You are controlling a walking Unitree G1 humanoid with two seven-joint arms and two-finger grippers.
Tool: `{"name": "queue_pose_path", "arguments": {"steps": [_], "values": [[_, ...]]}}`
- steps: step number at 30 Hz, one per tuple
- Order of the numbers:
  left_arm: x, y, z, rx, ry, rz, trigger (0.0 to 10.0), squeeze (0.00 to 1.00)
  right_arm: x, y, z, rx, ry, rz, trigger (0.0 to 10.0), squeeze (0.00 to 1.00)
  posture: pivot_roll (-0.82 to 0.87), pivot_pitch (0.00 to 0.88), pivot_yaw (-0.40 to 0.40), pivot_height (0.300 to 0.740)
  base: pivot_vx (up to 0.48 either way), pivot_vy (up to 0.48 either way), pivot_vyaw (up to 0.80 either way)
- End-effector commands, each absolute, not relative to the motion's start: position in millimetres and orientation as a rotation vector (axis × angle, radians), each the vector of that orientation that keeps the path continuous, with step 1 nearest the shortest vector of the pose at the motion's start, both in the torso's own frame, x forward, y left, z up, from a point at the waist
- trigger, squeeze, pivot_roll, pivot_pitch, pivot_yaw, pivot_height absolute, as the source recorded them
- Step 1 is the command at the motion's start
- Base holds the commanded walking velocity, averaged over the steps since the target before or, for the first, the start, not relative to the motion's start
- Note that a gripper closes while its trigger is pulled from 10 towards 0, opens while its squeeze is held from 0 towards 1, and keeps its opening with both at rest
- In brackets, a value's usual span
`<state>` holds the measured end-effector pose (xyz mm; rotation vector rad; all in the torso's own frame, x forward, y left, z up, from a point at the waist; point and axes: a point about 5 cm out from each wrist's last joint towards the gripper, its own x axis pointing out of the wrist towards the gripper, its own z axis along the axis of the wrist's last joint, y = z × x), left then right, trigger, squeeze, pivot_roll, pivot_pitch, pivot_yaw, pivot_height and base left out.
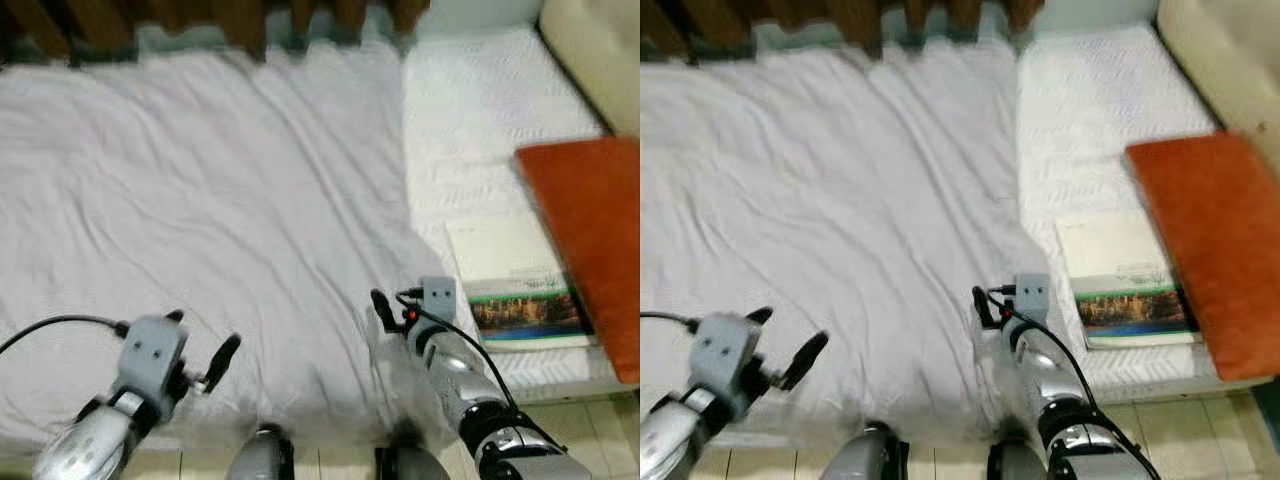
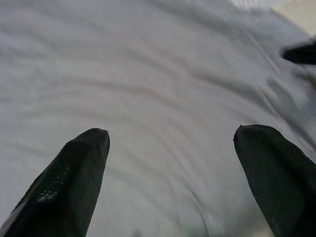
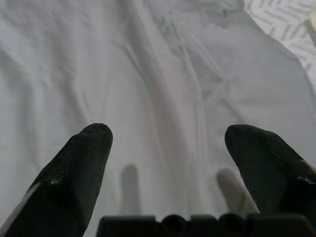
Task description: Clean up the room
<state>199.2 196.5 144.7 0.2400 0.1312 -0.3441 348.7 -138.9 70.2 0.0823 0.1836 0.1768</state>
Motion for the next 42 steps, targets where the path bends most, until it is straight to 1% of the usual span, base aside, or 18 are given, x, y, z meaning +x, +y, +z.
{"name": "queue_pose_path", "arguments": {"steps": [1,4,9,11,15,18,19,20,21,26,27,30,31,35,38,39,40,42], "values": [[191,197,150,0.244,0.137,-0.353,10.0,0.0,342,-134,58,0.055,0.226,0.179,10.0,0.0,0.23,0.633,0.072,0.74,0.0,0.0,0.0],[183,196,154,0.259,0.154,-0.363,10.0,0.0,339,-134,53,0.086,0.238,0.142,10.0,0.0,0.24,0.666,0.084,0.74,0.0,0.0,0.0],[176,192,159,0.258,0.172,-0.371,10.0,0.0,336,-133,46,0.098,0.27,0.123,10.0,0.0,0.26,0.674,0.098,0.74,0.0,0.0,0.0],[173,192,159,0.259,0.182,-0.375,10.0,0.0,332,-133,40,0.075,0.301,0.123,10.0,0.0,0.27,0.68,0.103,0.74,0.0,0.0,0.0],[162,188,153,0.241,0.236,-0.392,10.0,0.0,315,-139,15,-0.12,0.433,0.113,10.0,0.0,0.26,0.681,0.102,0.74,0.0,0.0,0.0],[162,186,152,0.233,0.241,-0.396,10.0,0.0,313,-142,12,-0.118,0.453,0.107,10.0,0.0,0.23,0.677,0.09,0.74,0.0,0.0,0.0],[162,183,152,0.23,0.24,-0.4,10.0,0.0,311,-145,10,-0.108,0.471,0.102,3.4,0.0,0.23,0.676,0.088,0.74,0.0,0.0,0.0],[162,183,152,0.23,0.24,-0.4,10.0,0.0,311,-145,10,-0.108,0.471,0.102,3.4,0.0,0.23,0.676,0.088,0.74,0.0,0.0,0.0],[162,183,152,0.23,0.24,-0.4,10.0,0.0,310,-154,8,-0.075,0.488,0.054,0.0,0.0,0.23,0.676,0.086,0.74,0.0,0.0,0.0],[162,183,149,0.23,0.248,-0.399,10.0,0.0,306,-178,5,-0.022,0.514,-0.073,0.0,0.0,0.21,0.678,0.081,0.74,0.0,0.0,0.0],[162,182,148,0.228,0.253,-0.405,10.0,0.0,301,-191,2,-0.051,0.53,-0.112,0.0,0.0,0.2,0.677,0.08,0.74,0.0,0.0,0.0],[162,180,147,0.228,0.256,-0.413,10.0,0.0,298,-198,0,-0.086,0.54,-0.128,0.0,0.0,0.2,0.677,0.079,0.74,0.0,0.0,0.0],[163,179,146,0.229,0.255,-0.418,10.0,0.0,299,-203,3,-0.118,0.52,-0.134,10.0,0.0,0.2,0.675,0.08,0.74,0.0,0.0,0.0],[163,179,146,0.236,0.253,-0.421,10.0,0.0,312,-205,22,-0.086,0.393,-0.126,10.0,0.0,0.19,0.672,0.079,0.74,0.0,0.0,0.0],[161,181,146,0.238,0.258,-0.415,10.0,0.0,326,-197,46,-0.082,0.219,-0.063,10.0,0.0,0.17,0.663,0.073,0.74,0.0,0.0,0.0],[161,181,146,0.238,0.258,-0.415,10.0,0.0,326,-197,46,-0.082,0.219,-0.063,10.0,0.0,0.17,0.663,0.073,0.74,0.0,0.0,0.0],[160,182,145,0.238,0.263,-0.414,10.0,0.0,331,-197,58,-0.04,0.121,-0.064,10.0,1.0,0.17,0.661,0.07,0.74,0.0,0.0,0.0],[158,181,143,0.237,0.27,-0.414,10.0,0.0,334,-204,77,0.048,-0.017,-0.098,10.0,1.0,0.16,0.659,0.067,0.74,0.0,0.0,0.0]]}}
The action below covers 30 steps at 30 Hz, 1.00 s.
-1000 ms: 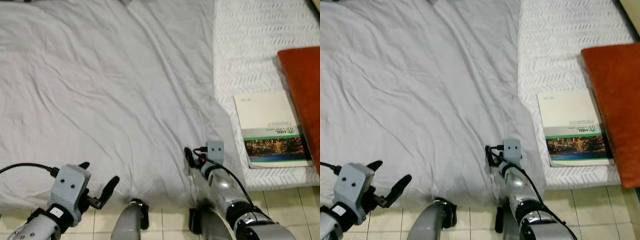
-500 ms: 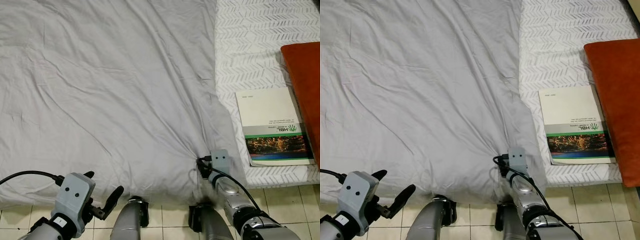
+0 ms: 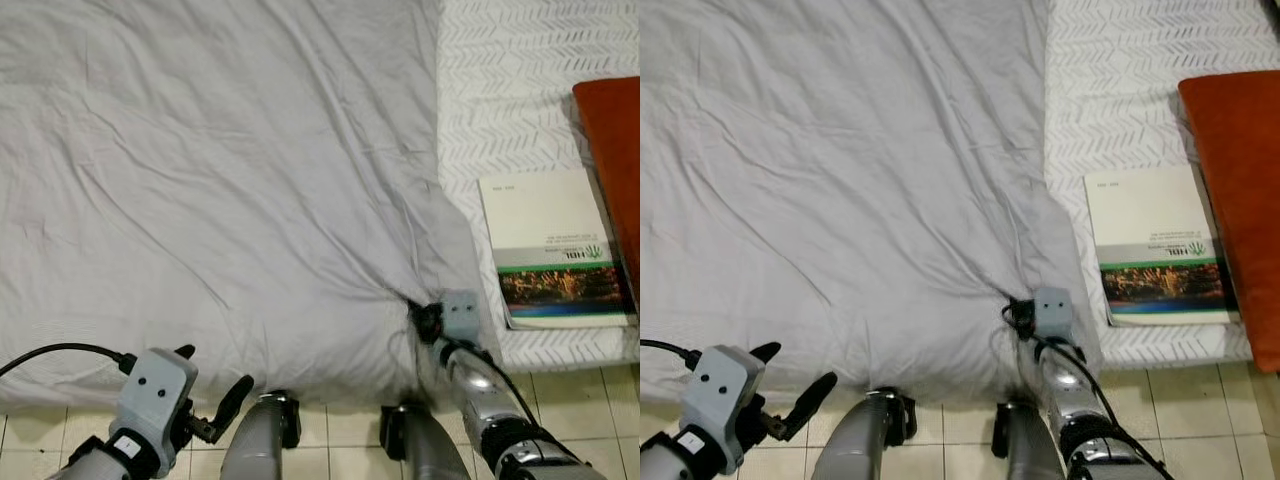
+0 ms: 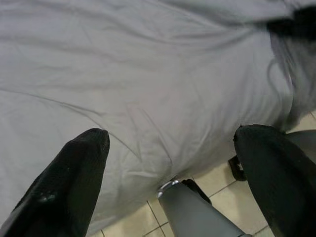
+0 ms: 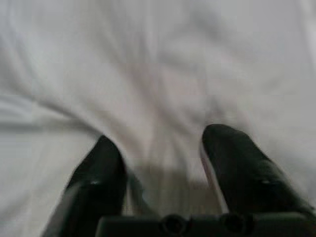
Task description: Clean up the room
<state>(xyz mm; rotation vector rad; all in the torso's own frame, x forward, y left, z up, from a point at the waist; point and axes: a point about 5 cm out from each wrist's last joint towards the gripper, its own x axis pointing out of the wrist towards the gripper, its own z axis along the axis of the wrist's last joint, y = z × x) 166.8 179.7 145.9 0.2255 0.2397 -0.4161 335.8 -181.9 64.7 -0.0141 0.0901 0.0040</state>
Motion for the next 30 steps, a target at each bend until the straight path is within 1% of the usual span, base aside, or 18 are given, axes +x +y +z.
{"name": "queue_pose_path", "arguments": {"steps": [1,3,4,5,6,7,8,9,10,13,16,19,24,25,27,29,30], "values": [[158,180,143,0.236,0.271,-0.415,10.0,0.0,334,-208,84,0.075,-0.059,-0.116,10.0,1.0,0.16,0.66,0.068,0.74,0.0,0.0,0.0],[158,179,142,0.234,0.273,-0.416,10.0,0.0,335,-217,90,0.106,-0.096,-0.152,10.0,1.0,0.15,0.663,0.067,0.74,0.0,0.0,0.0],[158,177,141,0.231,0.273,-0.42,10.0,0.0,334,-225,88,0.115,-0.081,-0.184,10.0,1.0,0.15,0.663,0.067,0.74,0.0,0.0,0.0],[158,177,141,0.231,0.273,-0.42,10.0,0.0,334,-225,88,0.115,-0.081,-0.184,10.0,1.0,0.15,0.663,0.067,0.74,0.0,0.0,0.0],[158,176,141,0.229,0.273,-0.422,10.0,0.0,332,-230,86,0.121,-0.07,-0.205,10.0,1.0,0.15,0.663,0.067,0.74,0.0,0.0,0.0],[158,176,141,0.228,0.274,-0.424,10.0,0.0,330,-234,79,0.131,-0.023,-0.216,10.0,1.0,0.15,0.67,0.066,0.74,0.0,0.0,0.0],[158,176,141,0.228,0.274,-0.424,10.0,0.0,330,-234,79,0.131,-0.023,-0.216,10.0,1.0,0.15,0.67,0.066,0.74,0.0,0.0,0.0],[158,176,140,0.227,0.276,-0.425,10.0,0.0,326,-238,71,0.116,0.034,-0.232,10.0,1.0,0.16,0.67,0.07,0.74,0.0,0.0,0.0],[157,176,140,0.228,0.279,-0.426,10.0,0.0,323,-239,60,0.143,0.098,-0.227,10.0,0.0,0.16,0.67,0.072,0.74,0.0,0.0,0.0],[155,178,141,0.238,0.285,-0.429,10.0,0.0,307,-249,35,0.234,0.237,-0.314,10.0,0.0,0.17,0.674,0.082,0.74,0.0,0.0,0.0],[156,179,141,0.241,0.284,-0.428,10.0,0.0,303,-254,32,0.234,0.256,-0.347,10.0,0.0,0.17,0.674,0.082,0.74,0.0,0.0,0.0],[157,180,141,0.246,0.284,-0.428,10.0,0.0,296,-261,25,0.2,0.314,-0.374,10.0,0.0,0.18,0.674,0.084,0.74,0.0,0.0,0.0],[156,180,141,0.248,0.286,-0.425,10.0,0.0,293,-257,18,0.199,0.369,-0.349,10.0,0.0,0.18,0.675,0.084,0.74,0.0,0.0,0.0],[156,180,141,0.247,0.286,-0.422,10.0,0.0,294,-246,15,0.244,0.375,-0.286,10.0,0.0,0.18,0.675,0.081,0.74,0.0,0.0,0.0],[156,180,141,0.247,0.286,-0.422,10.0,0.0,297,-232,14,0.268,0.38,-0.166,10.0,0.0,0.18,0.675,0.081,0.74,0.0,0.0,0.0],[155,181,142,0.247,0.286,-0.419,10.0,0.0,293,-216,4,0.163,0.475,-0.034,10.0,0.0,0.17,0.672,0.071,0.74,0.0,0.0,0.0],[155,182,142,0.247,0.286,-0.418,10.0,0.0,289,-213,-1,0.128,0.508,-0.003,10.0,0.0,0.17,0.672,0.071,0.74,0.0,0.0,0.0]]}}
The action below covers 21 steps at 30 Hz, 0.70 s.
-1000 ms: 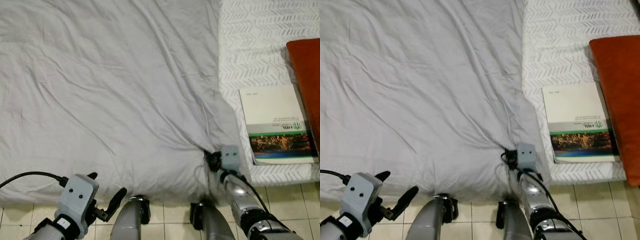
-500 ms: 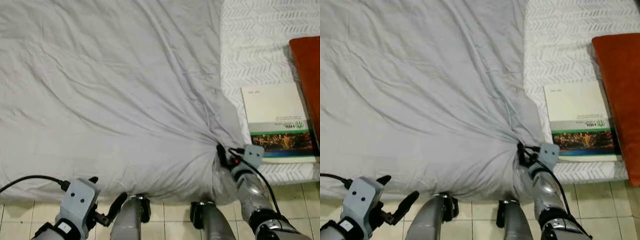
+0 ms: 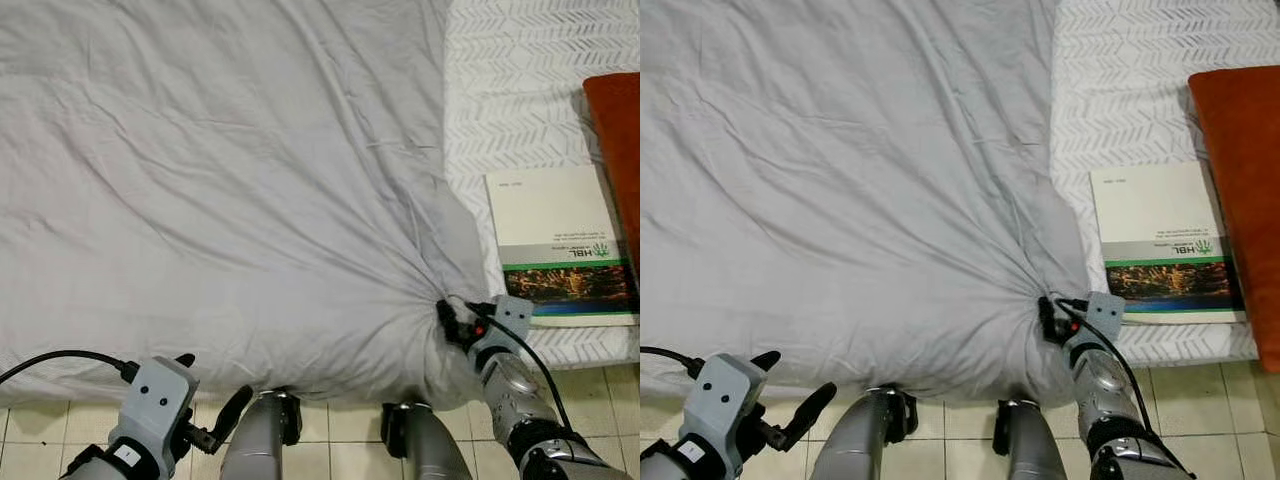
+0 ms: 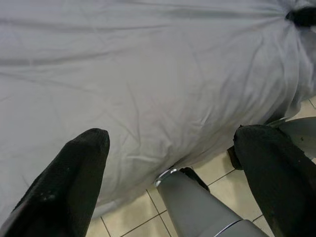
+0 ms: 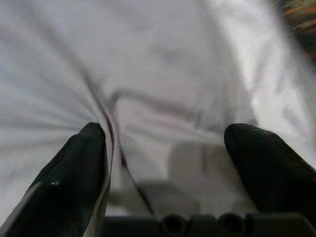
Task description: Clean up the room
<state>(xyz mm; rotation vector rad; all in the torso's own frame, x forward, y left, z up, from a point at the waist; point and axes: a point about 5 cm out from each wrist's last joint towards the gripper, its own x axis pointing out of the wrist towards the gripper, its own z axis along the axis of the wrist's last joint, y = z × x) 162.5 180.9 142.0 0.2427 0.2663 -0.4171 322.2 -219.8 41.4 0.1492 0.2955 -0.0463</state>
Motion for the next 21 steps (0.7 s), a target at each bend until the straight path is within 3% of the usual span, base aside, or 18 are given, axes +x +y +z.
{"name": "queue_pose_path", "arguments": {"steps": [1,6,8,11,14,15,17,19,21], "values": [[155,182,141,0.247,0.286,-0.411,10.0,0.0,269,-208,-22,0.07,0.647,0.051,10.0,0.0,0.15,0.668,0.055,0.74,0.0,0.0,0.0],[155,182,140,0.241,0.286,-0.402,10.0,0.0,239,-216,-42,-0.125,0.752,0.105,10.0,0.0,0.15,0.665,0.05,0.74,0.0,0.0,0.0],[154,181,139,0.234,0.285,-0.4,10.0,0.0,224,-233,-45,-0.253,0.767,0.074,10.0,0.0,0.14,0.667,0.041,0.74,0.0,0.0,0.0],[153,179,139,0.228,0.286,-0.401,10.0,0.0,227,-244,-34,-0.347,0.707,0.032,10.0,0.0,0.14,0.668,0.039,0.74,0.0,0.0,0.0],[153,177,140,0.215,0.282,-0.402,10.0,0.0,264,-260,28,-0.567,0.404,-0.102,10.0,0.0,0.13,0.672,0.041,0.74,0.0,0.0,0.0],[153,177,140,0.215,0.282,-0.402,10.0,0.0,264,-260,28,-0.567,0.404,-0.102,10.0,0.0,0.13,0.672,0.041,0.74,0.0,0.0,0.0],[153,174,141,0.209,0.276,-0.41,10.0,0.0,295,-258,77,-0.611,0.145,-0.174,10.0,0.0,0.13,0.673,0.045,0.74,0.0,0.0,0.0],[154,172,141,0.204,0.271,-0.417,10.0,0.0,316,-248,104,-0.511,-0.006,-0.186,10.0,0.0,0.12,0.673,0.049,0.74,0.0,0.0,0.0],[155,171,141,0.202,0.27,-0.419,10.0,0.0,323,-239,100,-0.356,0.005,-0.167,10.0,0.0,0.13,0.675,0.05,0.74,0.0,0.0,0.0]]}}
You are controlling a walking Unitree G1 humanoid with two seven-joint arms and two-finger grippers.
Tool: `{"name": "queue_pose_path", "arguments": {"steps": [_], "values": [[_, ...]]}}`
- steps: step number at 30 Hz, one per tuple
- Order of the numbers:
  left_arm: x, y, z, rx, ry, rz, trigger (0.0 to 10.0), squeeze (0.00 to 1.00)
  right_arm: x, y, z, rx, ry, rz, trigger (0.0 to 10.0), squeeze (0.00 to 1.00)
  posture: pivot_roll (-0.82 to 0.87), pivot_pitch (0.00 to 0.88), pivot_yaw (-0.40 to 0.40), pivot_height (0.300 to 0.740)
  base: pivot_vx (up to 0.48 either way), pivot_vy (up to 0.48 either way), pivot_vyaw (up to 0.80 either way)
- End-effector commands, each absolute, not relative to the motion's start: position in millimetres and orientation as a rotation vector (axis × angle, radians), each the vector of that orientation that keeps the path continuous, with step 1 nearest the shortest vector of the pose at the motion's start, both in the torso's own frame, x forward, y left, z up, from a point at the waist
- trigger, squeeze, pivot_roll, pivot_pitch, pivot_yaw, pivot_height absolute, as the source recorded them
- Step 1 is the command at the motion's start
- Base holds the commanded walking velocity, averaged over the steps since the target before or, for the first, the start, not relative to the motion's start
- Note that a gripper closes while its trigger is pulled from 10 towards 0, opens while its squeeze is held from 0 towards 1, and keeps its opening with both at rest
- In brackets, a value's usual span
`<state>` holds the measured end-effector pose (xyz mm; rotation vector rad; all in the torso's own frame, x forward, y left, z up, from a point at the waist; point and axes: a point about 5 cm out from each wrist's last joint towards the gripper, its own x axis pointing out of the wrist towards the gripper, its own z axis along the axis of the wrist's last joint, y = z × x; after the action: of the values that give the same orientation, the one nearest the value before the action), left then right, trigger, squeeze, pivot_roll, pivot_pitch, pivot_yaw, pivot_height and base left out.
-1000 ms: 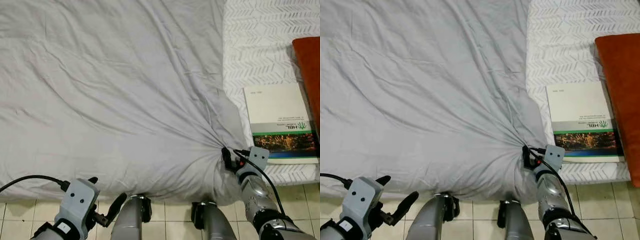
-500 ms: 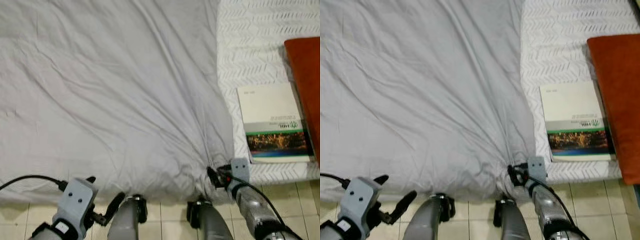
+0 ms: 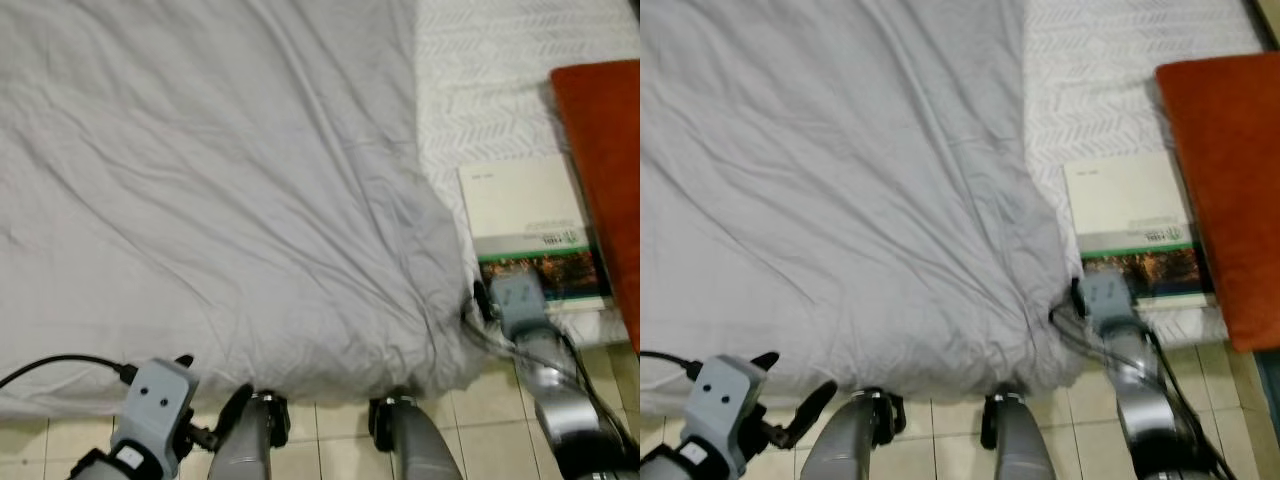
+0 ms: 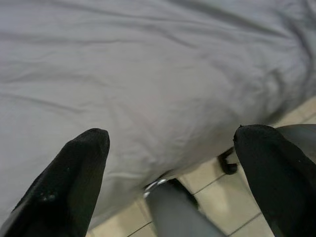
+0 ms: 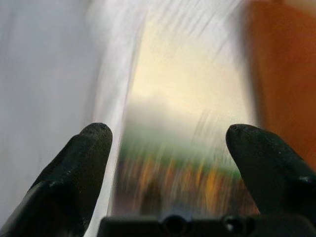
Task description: Clean up the room
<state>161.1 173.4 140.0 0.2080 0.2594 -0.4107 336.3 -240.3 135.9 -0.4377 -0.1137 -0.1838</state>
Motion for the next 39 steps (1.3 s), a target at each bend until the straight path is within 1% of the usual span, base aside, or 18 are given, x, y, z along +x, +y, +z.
{"name": "queue_pose_path", "arguments": {"steps": [1,2,3,5,7,8,11,14,19,21,22,23,27,32,33,35,38,39], "values": [[155,170,141,0.201,0.268,-0.42,10.0,0.0,325,-236,91,-0.259,0.053,-0.17,10.0,0.0,0.13,0.675,0.05,0.74,0.0,0.0,0.0],[155,170,141,0.201,0.268,-0.42,10.0,0.0,325,-236,91,-0.259,0.053,-0.17,10.0,0.0,0.13,0.675,0.05,0.74,0.0,0.0,0.0],[157,169,140,0.2,0.265,-0.421,10.0,0.0,325,-228,72,-0.106,0.14,-0.171,10.0,0.0,0.14,0.673,0.058,0.74,0.0,0.0,0.0],[158,169,140,0.2,0.264,-0.421,10.0,0.0,325,-225,66,-0.07,0.168,-0.169,10.0,0.0,0.14,0.673,0.058,0.74,0.0,0.0,0.0],[159,169,139,0.204,0.263,-0.424,10.0,0.0,320,-211,42,0.053,0.291,-0.139,10.0,0.0,0.15,0.67,0.06,0.74,0.0,0.0,0.0],[159,169,139,0.204,0.263,-0.424,10.0,0.0,320,-211,42,0.053,0.291,-0.139,10.0,0.0,0.15,0.67,0.06,0.74,0.0,0.0,0.0],[160,168,138,0.196,0.258,-0.435,10.0,0.0,299,-197,6,-0.019,0.481,-0.1,10.0,0.0,0.15,0.671,0.057,0.74,0.0,0.0,0.0],[158,163,136,0.154,0.266,-0.466,10.0,0.0,292,-197,-3,-0.034,0.528,-0.104,10.0,0.0,0.18,0.656,0.068,0.74,0.0,0.0,0.0],[153,150,128,0.115,0.279,-0.523,10.0,0.0,289,-207,-6,0.044,0.553,-0.168,10.0,0.0,0.17,0.662,0.063,0.74,0.0,0.0,0.0],[153,147,126,0.114,0.278,-0.527,10.0,0.0,285,-214,-9,0.004,0.583,-0.178,10.0,0.0,0.17,0.66,0.058,0.74,0.0,0.0,0.0],[153,146,126,0.115,0.277,-0.529,10.0,0.0,281,-221,-11,-0.062,0.6,-0.179,10.0,0.0,0.16,0.658,0.056,0.74,0.0,0.0,0.0],[152,146,125,0.117,0.276,-0.53,10.0,0.0,276,-232,-12,-0.148,0.607,-0.191,10.0,1.0,0.16,0.658,0.053,0.74,0.0,0.0,0.0],[152,146,125,0.125,0.275,-0.532,10.0,0.0,267,-254,-11,-0.332,0.616,-0.209,10.0,1.0,0.16,0.665,0.055,0.74,0.0,0.0,0.0],[152,149,125,0.136,0.275,-0.527,10.0,0.0,265,-263,-9,-0.237,0.602,-0.246,10.0,1.0,0.16,0.669,0.059,0.74,0.0,0.0,0.0],[152,150,125,0.14,0.275,-0.524,10.0,0.0,270,-255,-8,-0.096,0.573,-0.235,10.0,0.0,0.15,0.667,0.06,0.74,0.0,0.0,0.0],[153,151,124,0.143,0.274,-0.523,10.0,0.0,274,-248,-7,-0.003,0.548,-0.219,10.0,0.0,0.15,0.666,0.059,0.74,0.0,0.0,0.0],[154,151,124,0.146,0.273,-0.518,10.0,0.0,279,-239,-6,0.022,0.538,-0.178,10.0,0.0,0.15,0.666,0.056,0.74,0.0,0.0,0.0],[154,151,124,0.146,0.271,-0.517,10.0,0.0,279,-238,-6,0.005,0.541,-0.17,8.2,0.0,0.15,0.666,0.056,0.74,0.0,0.0,0.0]]}}
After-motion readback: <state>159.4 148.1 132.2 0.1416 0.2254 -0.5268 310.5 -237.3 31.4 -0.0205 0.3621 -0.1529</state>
